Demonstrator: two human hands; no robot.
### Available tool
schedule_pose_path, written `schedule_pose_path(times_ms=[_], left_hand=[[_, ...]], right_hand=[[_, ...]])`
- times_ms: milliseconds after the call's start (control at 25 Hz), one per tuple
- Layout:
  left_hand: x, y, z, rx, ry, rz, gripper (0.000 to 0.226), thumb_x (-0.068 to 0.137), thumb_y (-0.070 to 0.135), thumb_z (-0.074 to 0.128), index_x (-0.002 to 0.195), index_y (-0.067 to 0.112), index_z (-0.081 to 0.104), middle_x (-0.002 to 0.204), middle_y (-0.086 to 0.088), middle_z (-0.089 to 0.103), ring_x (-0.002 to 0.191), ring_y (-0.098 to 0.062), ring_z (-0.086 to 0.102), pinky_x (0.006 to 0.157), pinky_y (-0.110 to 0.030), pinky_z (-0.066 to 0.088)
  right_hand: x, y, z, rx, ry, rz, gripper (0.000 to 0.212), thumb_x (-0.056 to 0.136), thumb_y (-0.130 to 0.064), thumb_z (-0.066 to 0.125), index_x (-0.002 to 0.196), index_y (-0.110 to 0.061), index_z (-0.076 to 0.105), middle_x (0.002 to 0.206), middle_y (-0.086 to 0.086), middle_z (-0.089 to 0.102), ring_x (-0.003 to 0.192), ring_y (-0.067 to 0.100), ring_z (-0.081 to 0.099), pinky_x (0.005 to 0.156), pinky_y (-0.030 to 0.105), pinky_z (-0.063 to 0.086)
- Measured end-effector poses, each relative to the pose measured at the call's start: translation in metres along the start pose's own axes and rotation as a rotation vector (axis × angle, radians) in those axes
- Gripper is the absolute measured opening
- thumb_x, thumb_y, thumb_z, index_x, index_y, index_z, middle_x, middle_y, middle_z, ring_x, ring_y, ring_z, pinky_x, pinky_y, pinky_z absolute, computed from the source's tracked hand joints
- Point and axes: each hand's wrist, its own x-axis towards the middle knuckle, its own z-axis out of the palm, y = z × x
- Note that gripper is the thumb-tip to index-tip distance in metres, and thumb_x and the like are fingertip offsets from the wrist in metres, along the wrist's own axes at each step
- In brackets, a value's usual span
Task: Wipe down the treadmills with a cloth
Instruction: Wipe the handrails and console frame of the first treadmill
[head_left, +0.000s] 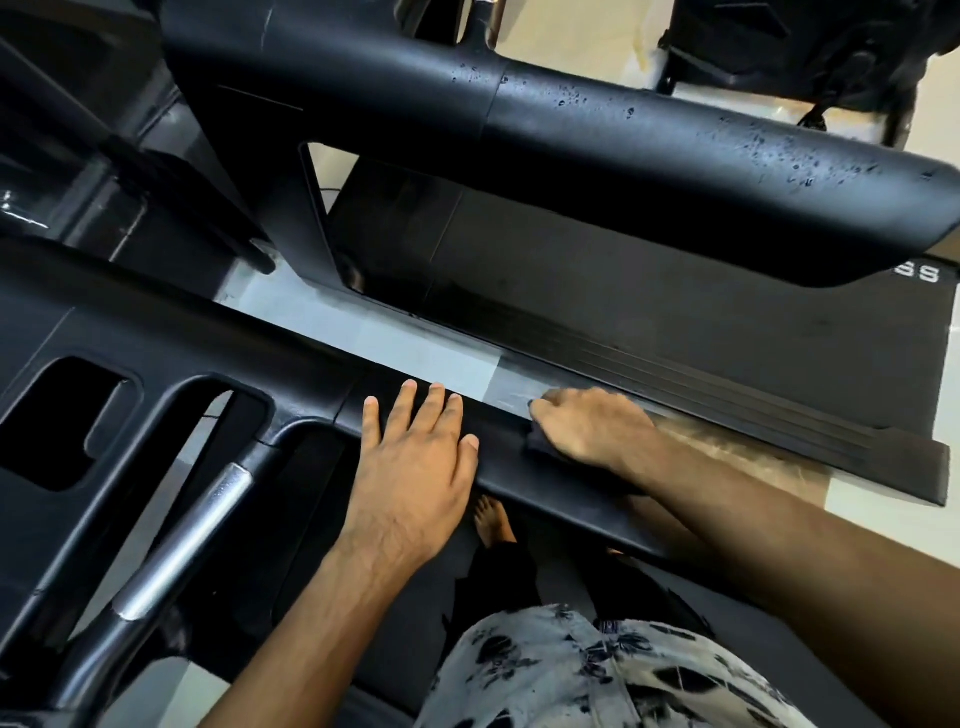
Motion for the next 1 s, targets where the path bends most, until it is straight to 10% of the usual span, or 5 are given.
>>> schedule_pose_path(times_ms=[120,600,1000], left_hand=[[-0.002,0.010,0.002,0.021,0.021,-0.007,0.061,0.099,0.045,0.008,0.153,0.021,0.022,0.162,0.002,0.017,0.150,-0.020,0.002,0.121,-0.051,0.001],[-0.013,0.064,0.015,0.043,-0.027,0.015,0.070,0.092,0.049,-0.001,0.154,0.022,0.019,0.162,0.003,0.015,0.150,-0.019,0.000,0.121,-0.049,-0.003],[-0.015,0.101,0.017,0.078,-0.053,0.013,0.067,0.094,0.048,-0.001,0.154,0.023,0.018,0.162,0.004,0.016,0.150,-0.019,0.000,0.121,-0.048,-0.001]], right_hand=[[-0.037,-0.009,0.015,0.017,0.211,-0.157,0.045,0.098,-0.048,0.032,0.138,-0.033,0.045,0.136,-0.002,0.057,0.118,0.029,0.056,0.093,0.044,0.051],[-0.019,0.067,0.001,-0.034,-0.124,-0.024,0.048,0.097,-0.052,0.031,0.131,-0.026,0.052,0.145,0.005,0.052,0.127,0.033,0.054,0.103,0.046,0.045],[-0.047,0.091,0.015,0.055,0.027,-0.125,0.051,0.095,-0.050,0.030,0.140,-0.032,0.046,0.142,0.001,0.055,0.123,0.033,0.055,0.101,0.048,0.048]])
